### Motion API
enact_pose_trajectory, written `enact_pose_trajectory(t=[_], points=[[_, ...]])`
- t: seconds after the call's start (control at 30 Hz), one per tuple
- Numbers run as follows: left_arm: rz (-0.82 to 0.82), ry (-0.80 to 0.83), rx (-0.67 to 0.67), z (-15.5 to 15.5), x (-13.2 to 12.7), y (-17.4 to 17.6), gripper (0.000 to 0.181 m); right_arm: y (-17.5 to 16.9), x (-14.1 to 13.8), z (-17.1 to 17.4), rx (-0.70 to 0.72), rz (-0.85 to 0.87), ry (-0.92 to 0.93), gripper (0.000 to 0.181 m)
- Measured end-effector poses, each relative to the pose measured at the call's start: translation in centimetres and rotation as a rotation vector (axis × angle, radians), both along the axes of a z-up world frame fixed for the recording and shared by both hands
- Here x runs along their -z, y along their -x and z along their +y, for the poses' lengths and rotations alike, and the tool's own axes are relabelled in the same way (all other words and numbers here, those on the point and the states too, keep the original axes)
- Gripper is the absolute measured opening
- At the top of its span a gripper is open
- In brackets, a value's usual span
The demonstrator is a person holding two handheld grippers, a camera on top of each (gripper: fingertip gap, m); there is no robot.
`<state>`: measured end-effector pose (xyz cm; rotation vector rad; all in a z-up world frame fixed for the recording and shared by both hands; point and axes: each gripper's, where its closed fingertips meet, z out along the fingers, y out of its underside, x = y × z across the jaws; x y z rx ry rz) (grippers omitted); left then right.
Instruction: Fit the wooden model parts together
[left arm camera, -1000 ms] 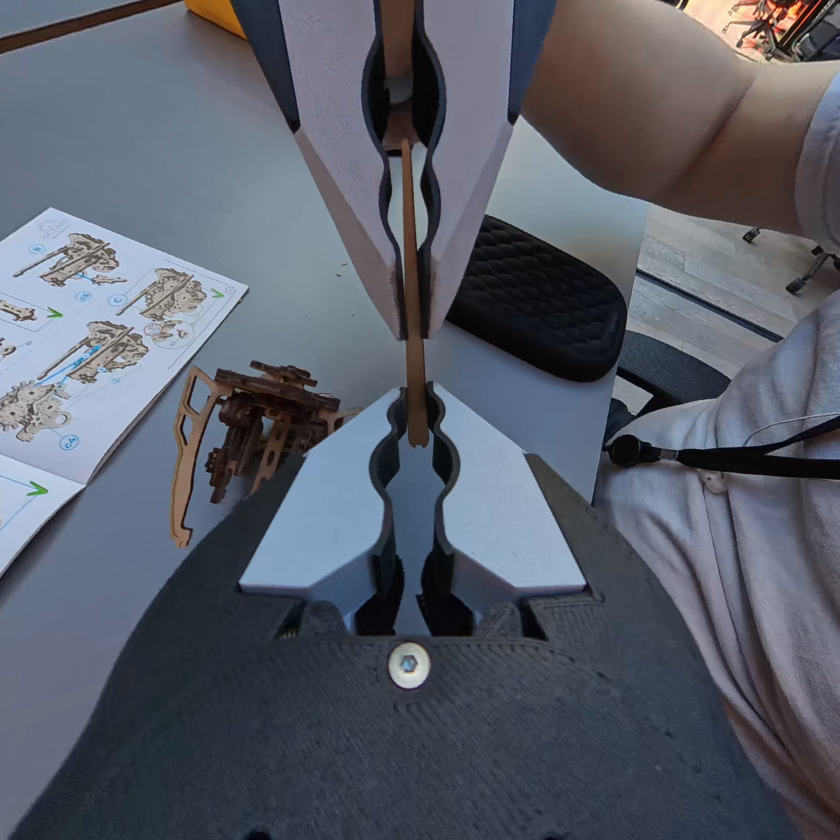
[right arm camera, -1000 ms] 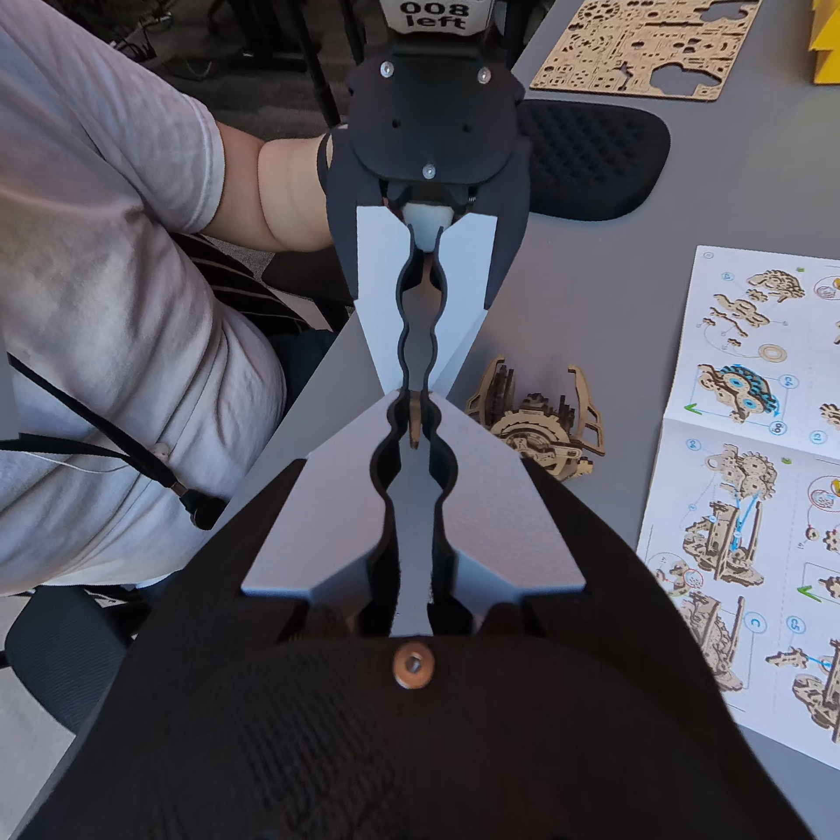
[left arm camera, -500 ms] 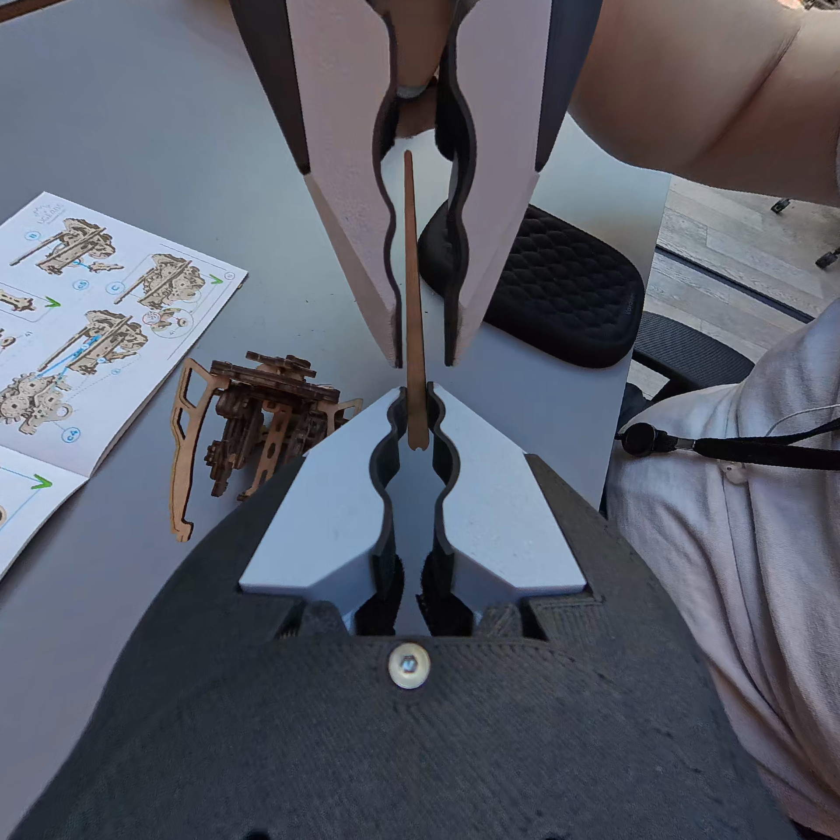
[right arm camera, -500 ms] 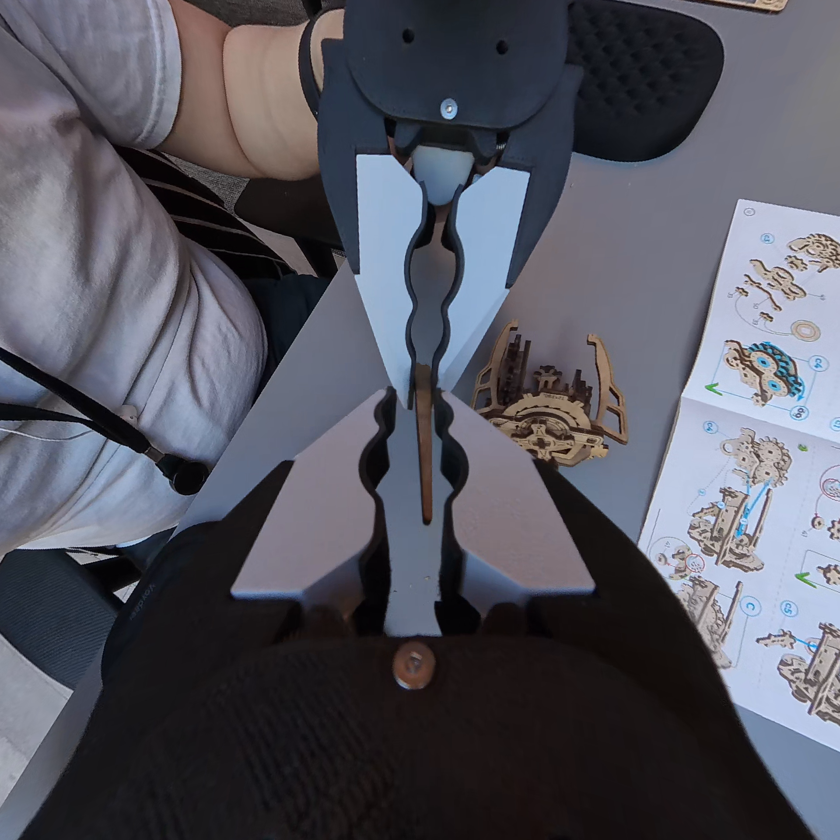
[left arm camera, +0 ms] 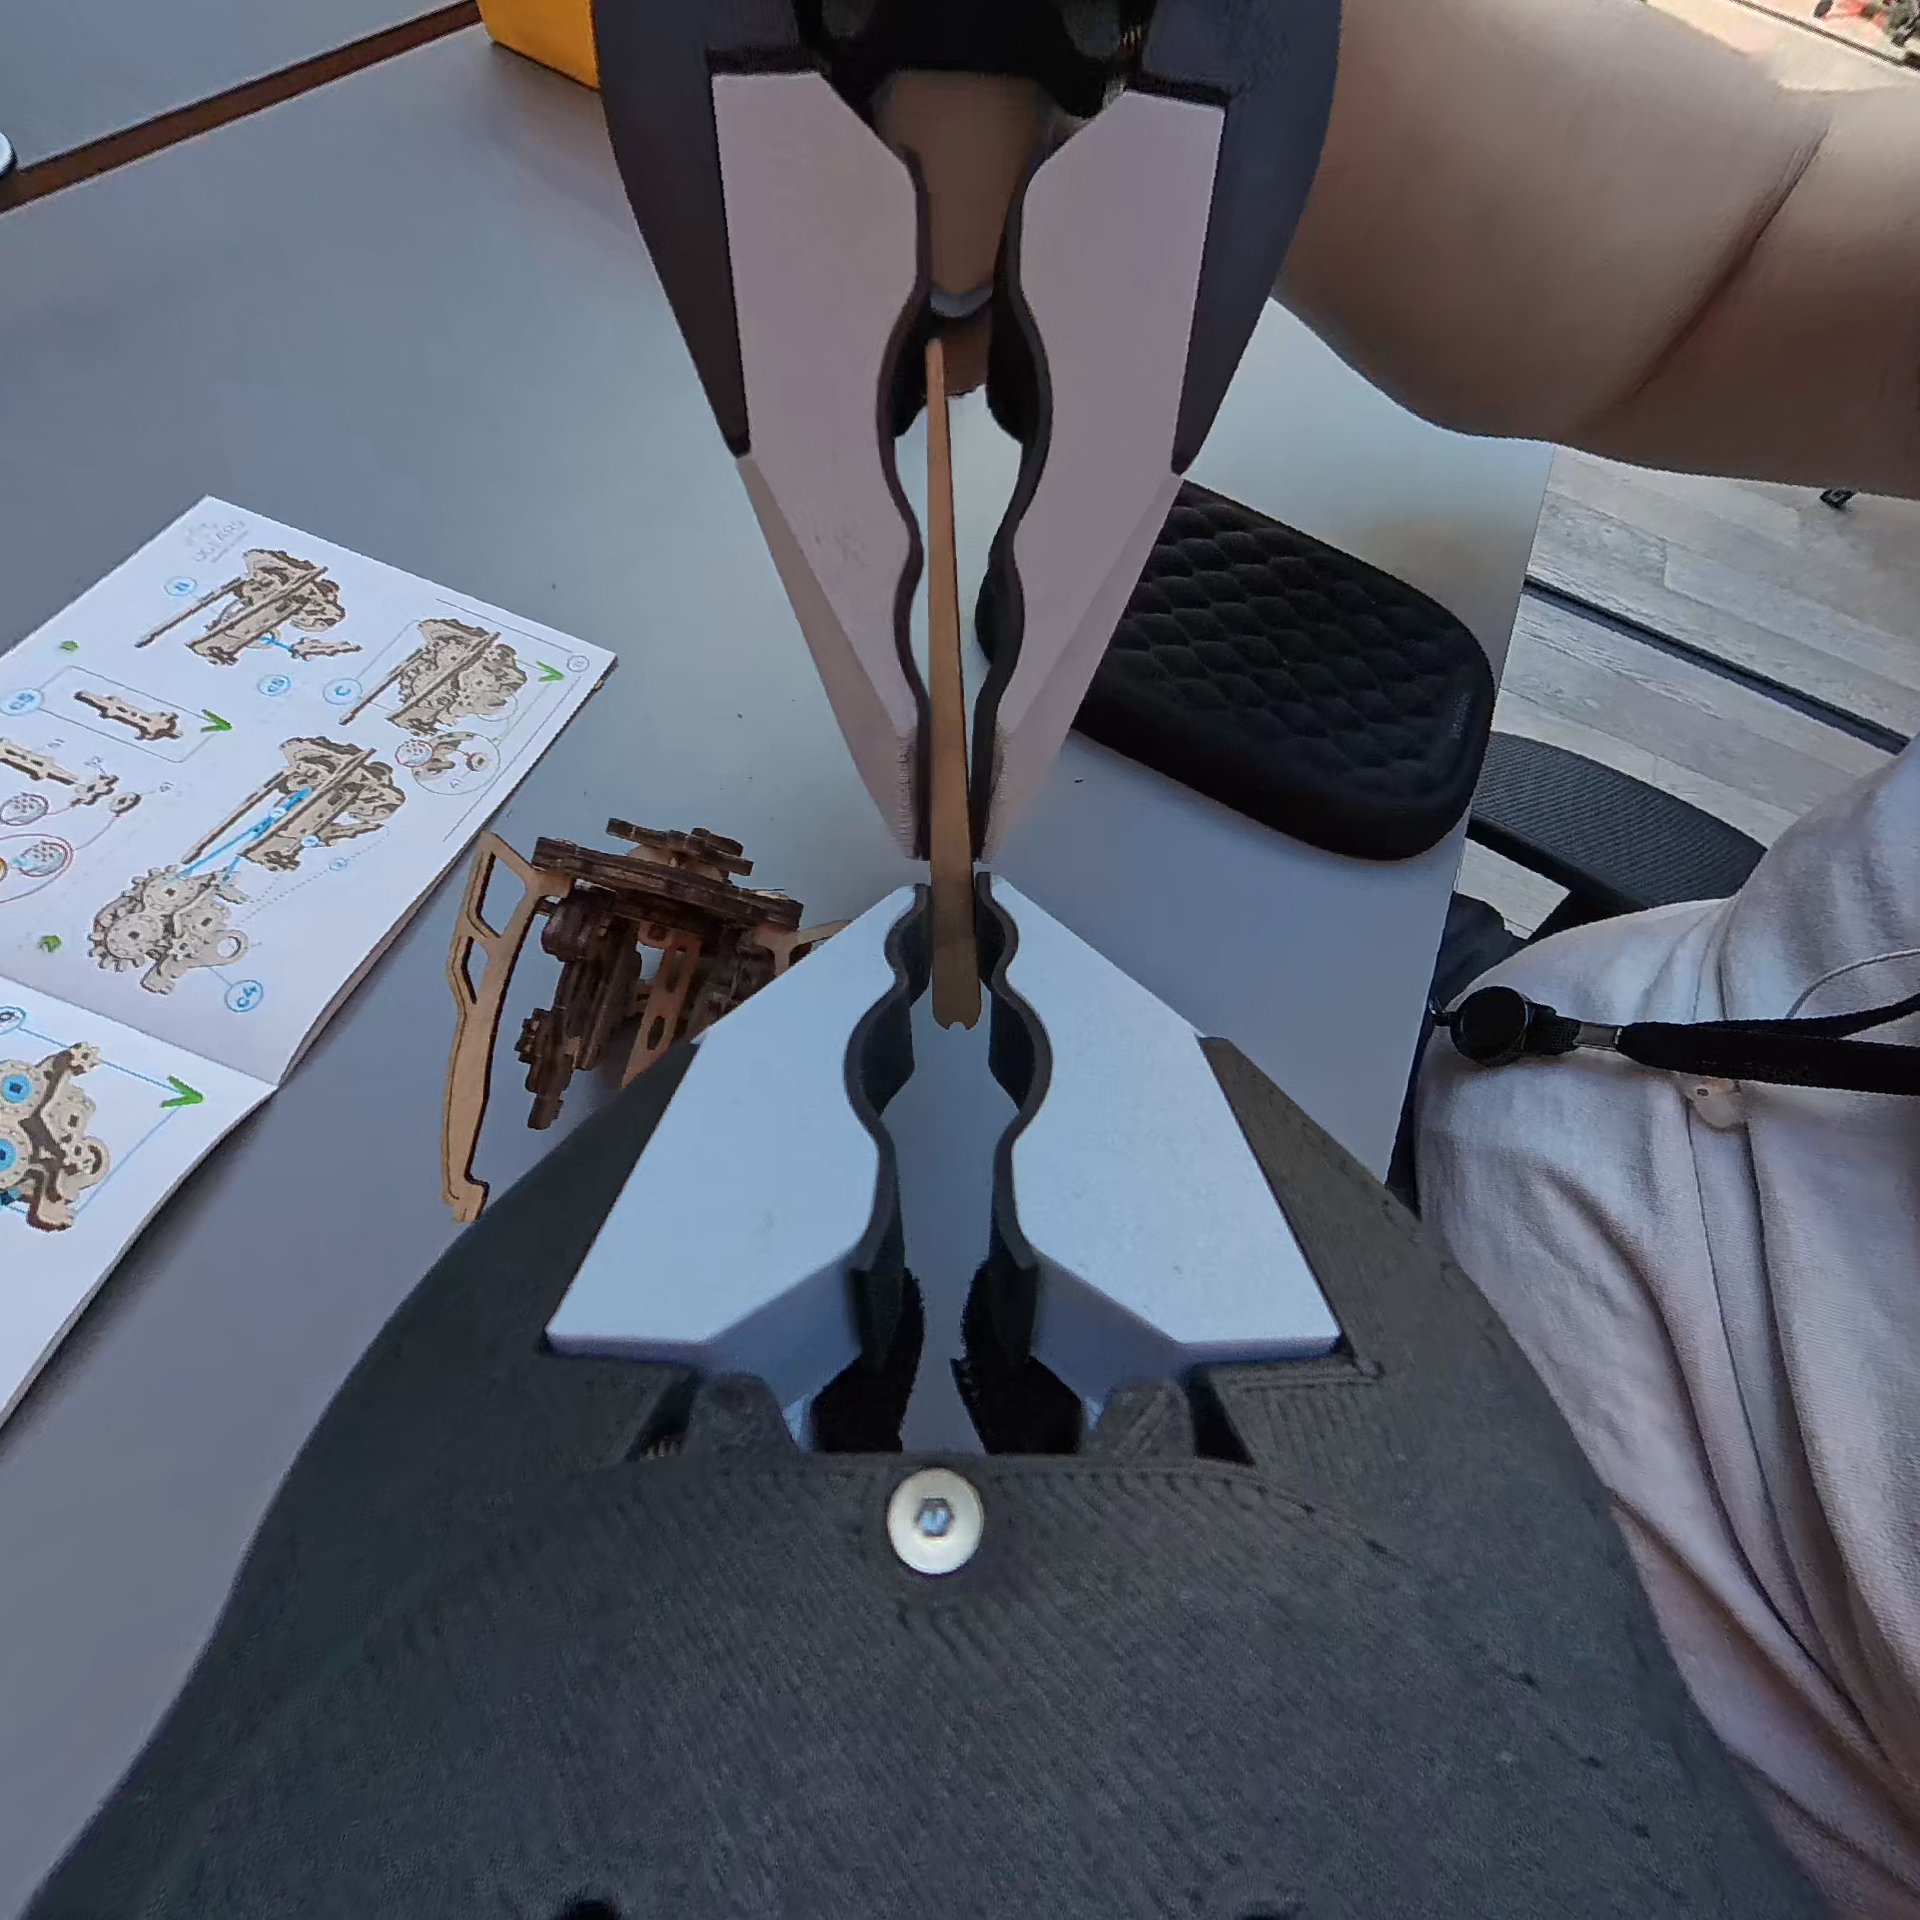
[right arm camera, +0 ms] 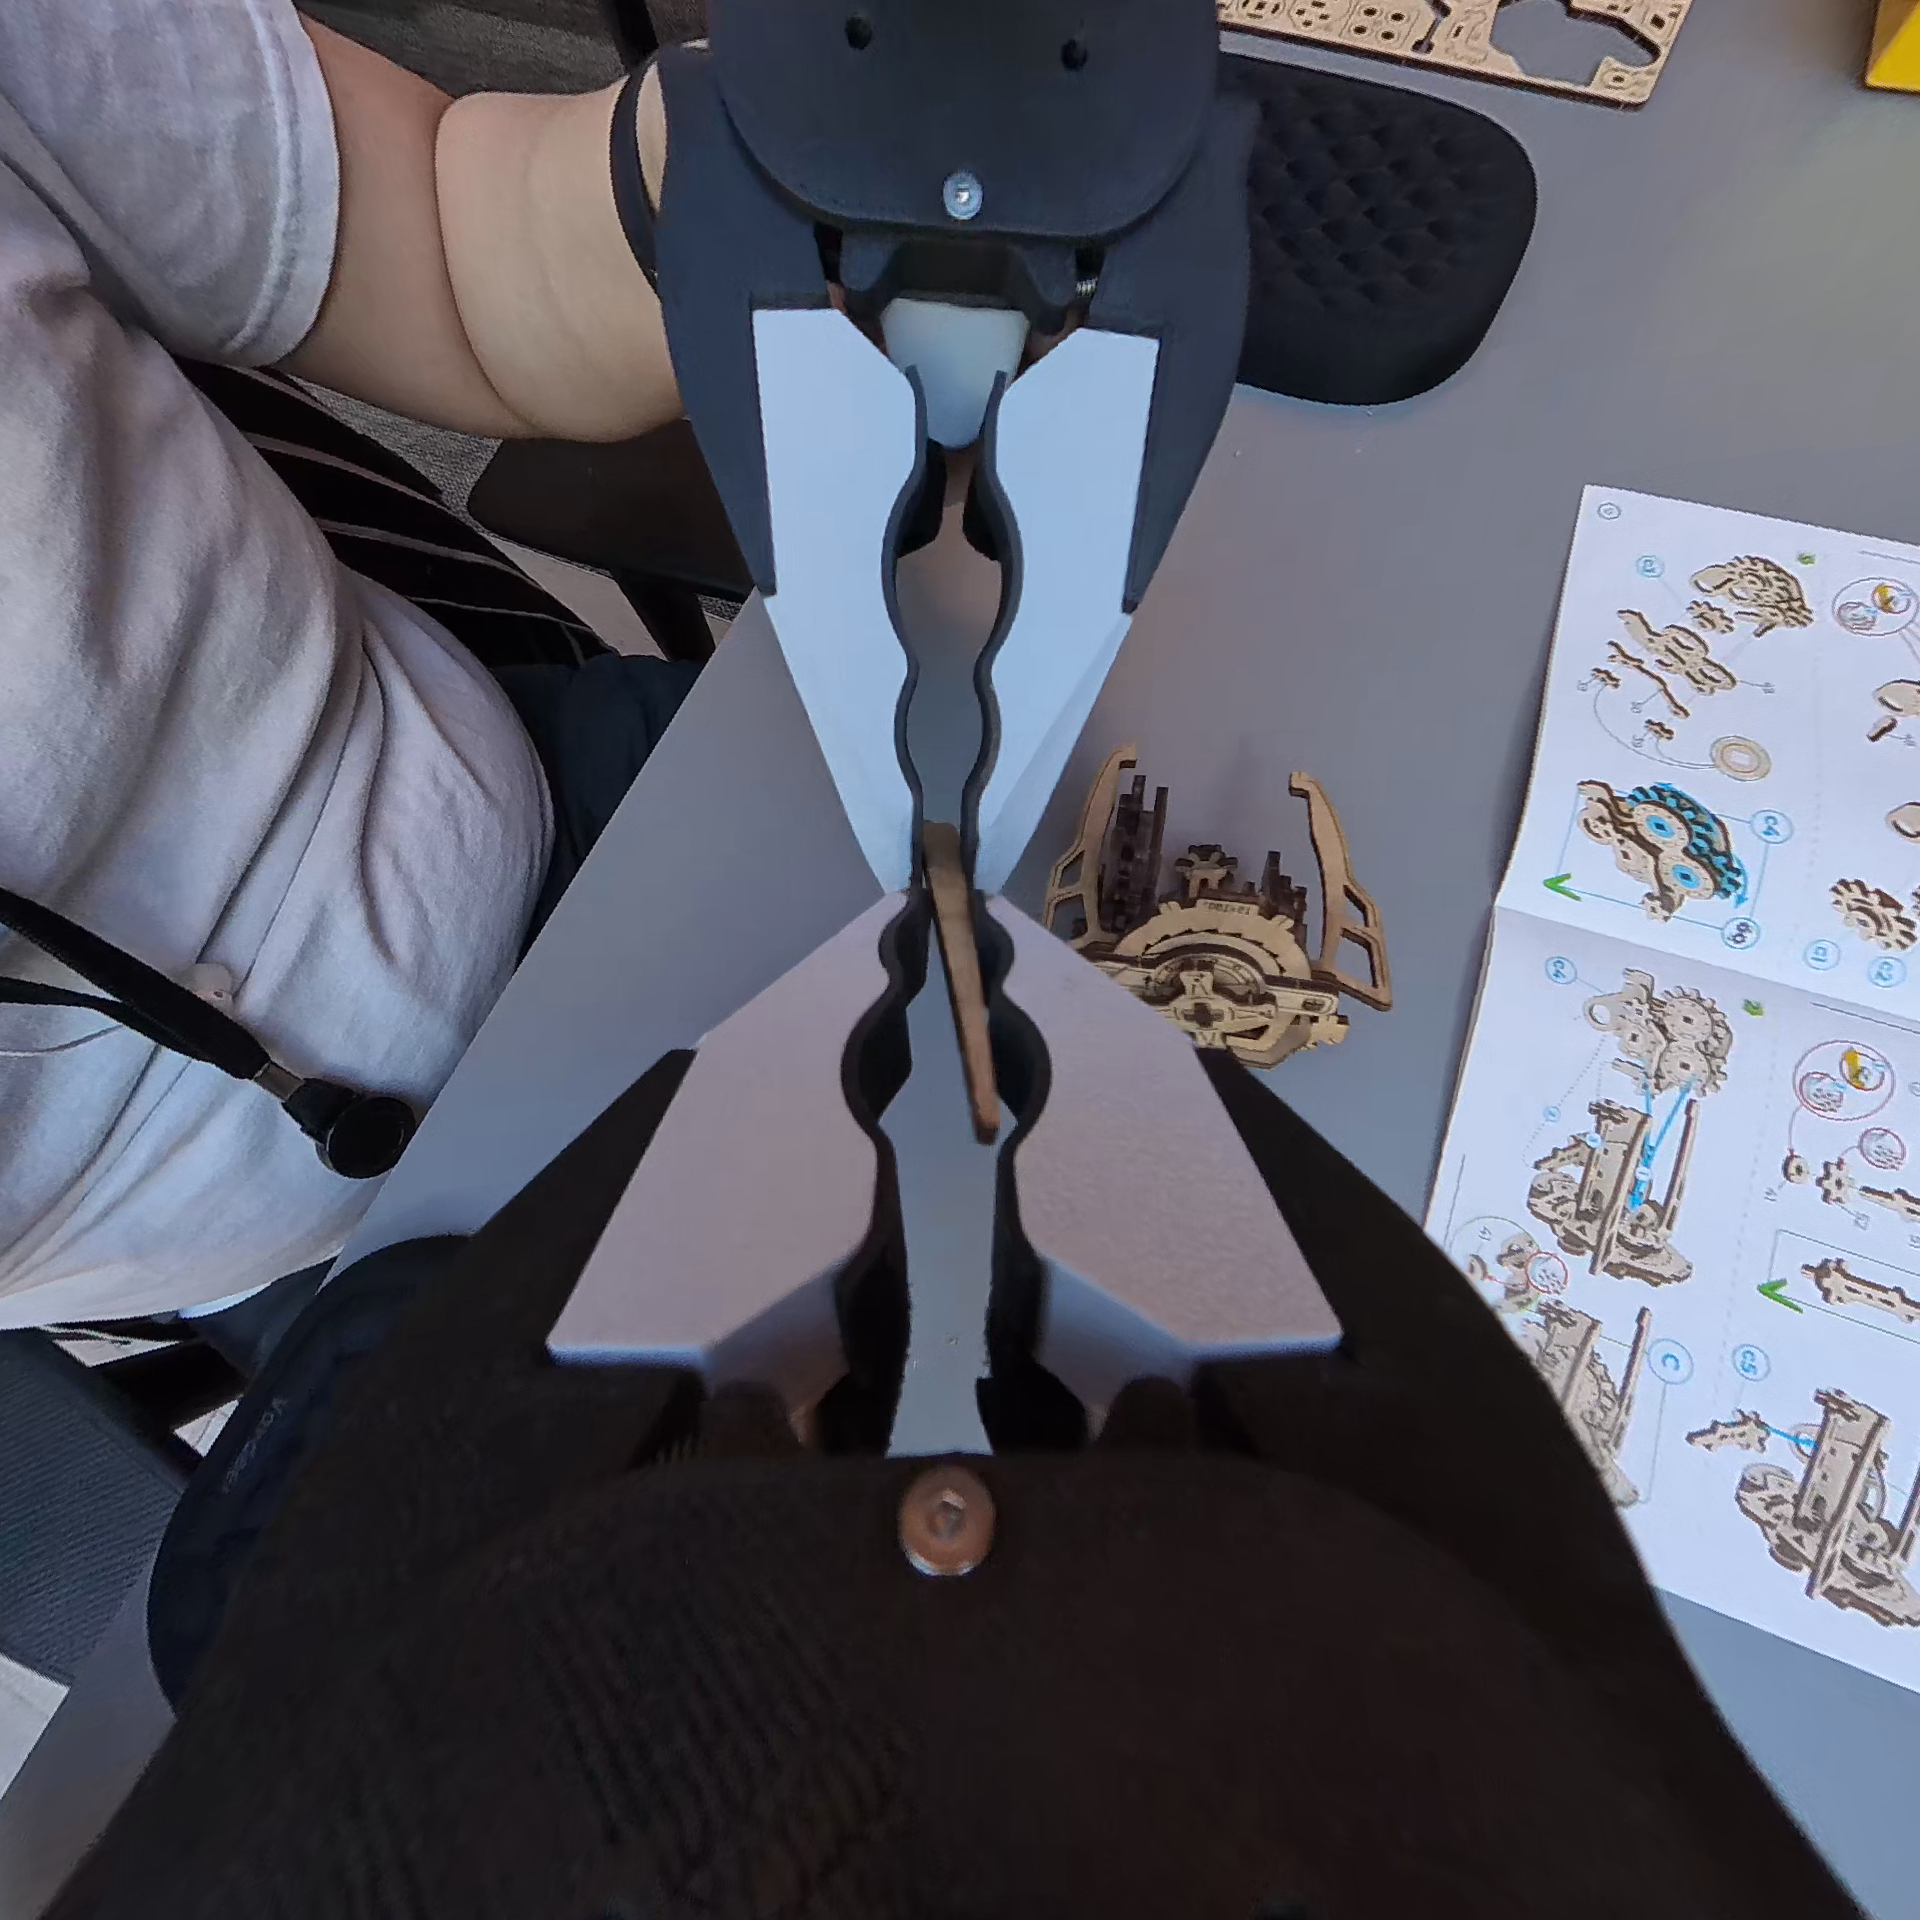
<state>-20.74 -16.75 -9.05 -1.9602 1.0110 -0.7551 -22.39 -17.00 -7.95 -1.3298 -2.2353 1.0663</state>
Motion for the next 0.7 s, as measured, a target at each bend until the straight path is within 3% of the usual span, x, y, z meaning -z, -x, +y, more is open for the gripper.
enact_pose_trajectory(t=[0.3, 0.37, 0.43, 0.7], points=[[-0.026, 0.009, 0.000, 0.0, 0.0, 0.0, 0.007, -0.2, 0.1, -0.1, -0.009, 0.005, -0.030, 0.004], [-0.038, 0.008, -0.020, 0.1, 0.1, 0.3, 0.022, -0.2, -0.2, 0.0, -0.004, 0.036, -0.032, 0.004], [-0.065, -0.002, -0.022, 0.0, 0.1, 0.5, 0.025, -0.3, -0.8, 0.1, -0.009, 0.080, -0.025, 0.004], [-0.455, 0.095, 0.008, -1.2, -2.9, 1.2, 0.021, -1.0, -3.7, -0.4, -0.071, 0.322, -0.077, 0.004]])
